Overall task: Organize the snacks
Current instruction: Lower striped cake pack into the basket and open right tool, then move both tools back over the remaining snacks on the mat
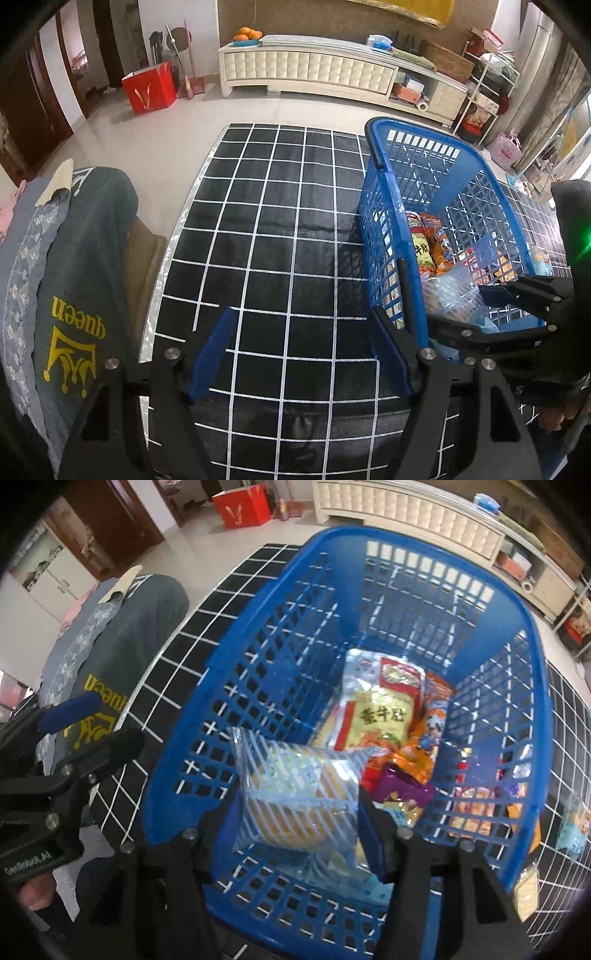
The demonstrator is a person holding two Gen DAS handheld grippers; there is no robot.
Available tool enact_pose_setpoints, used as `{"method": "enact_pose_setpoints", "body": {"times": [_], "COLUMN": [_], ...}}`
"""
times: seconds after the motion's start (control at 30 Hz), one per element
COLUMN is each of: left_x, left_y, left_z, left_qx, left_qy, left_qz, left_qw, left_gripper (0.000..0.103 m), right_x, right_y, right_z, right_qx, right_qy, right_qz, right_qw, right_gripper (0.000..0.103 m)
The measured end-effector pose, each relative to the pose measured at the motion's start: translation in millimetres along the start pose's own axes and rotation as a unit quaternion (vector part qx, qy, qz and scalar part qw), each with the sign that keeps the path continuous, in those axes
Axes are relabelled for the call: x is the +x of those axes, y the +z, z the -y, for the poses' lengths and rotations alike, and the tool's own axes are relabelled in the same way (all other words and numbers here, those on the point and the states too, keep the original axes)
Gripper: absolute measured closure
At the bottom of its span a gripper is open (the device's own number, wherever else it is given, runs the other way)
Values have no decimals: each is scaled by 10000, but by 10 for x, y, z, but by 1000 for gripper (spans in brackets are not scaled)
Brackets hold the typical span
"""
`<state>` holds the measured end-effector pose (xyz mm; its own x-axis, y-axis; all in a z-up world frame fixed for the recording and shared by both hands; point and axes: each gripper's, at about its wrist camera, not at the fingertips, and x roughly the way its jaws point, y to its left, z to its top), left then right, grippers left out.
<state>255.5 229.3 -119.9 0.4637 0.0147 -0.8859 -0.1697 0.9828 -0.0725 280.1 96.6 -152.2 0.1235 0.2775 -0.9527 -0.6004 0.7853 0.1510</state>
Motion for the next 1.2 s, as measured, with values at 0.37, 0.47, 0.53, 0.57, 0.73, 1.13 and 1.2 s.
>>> {"method": "enact_pose_setpoints", "body": {"times": [0.37,0.47,0.53,0.57,0.73,1.13,1.2], "left_x": [-190,-281,-346,-376,-539,-911,-919], "left_y": [11,30,40,41,46,50,45], "left_z": [165,286,396,460,797,1780,1958], "left_qx": [61,133,212,270,489,1115,1223], "left_qy": [-11,10,16,15,-60,-271,-307], "left_qz": [67,123,159,170,238,486,487], "left_qw": [10000,9998,9996,9995,9985,9922,9908], "left_gripper": [31,31,31,31,31,31,31], "right_x": [-439,-636,-761,-822,-1105,-1750,-1816], "right_y": [-146,-228,-293,-334,-557,-1112,-1205], "right_z": [149,300,410,473,773,1485,1605], "right_qx": [-70,28,77,112,311,807,889], "right_qy": [11,-18,-93,-150,-254,-423,-469], "right_qz": [455,611,685,722,902,1338,1378], "right_qw": [9989,9981,9976,9972,9951,9868,9853], "right_gripper": [19,19,19,18,18,18,18]}}
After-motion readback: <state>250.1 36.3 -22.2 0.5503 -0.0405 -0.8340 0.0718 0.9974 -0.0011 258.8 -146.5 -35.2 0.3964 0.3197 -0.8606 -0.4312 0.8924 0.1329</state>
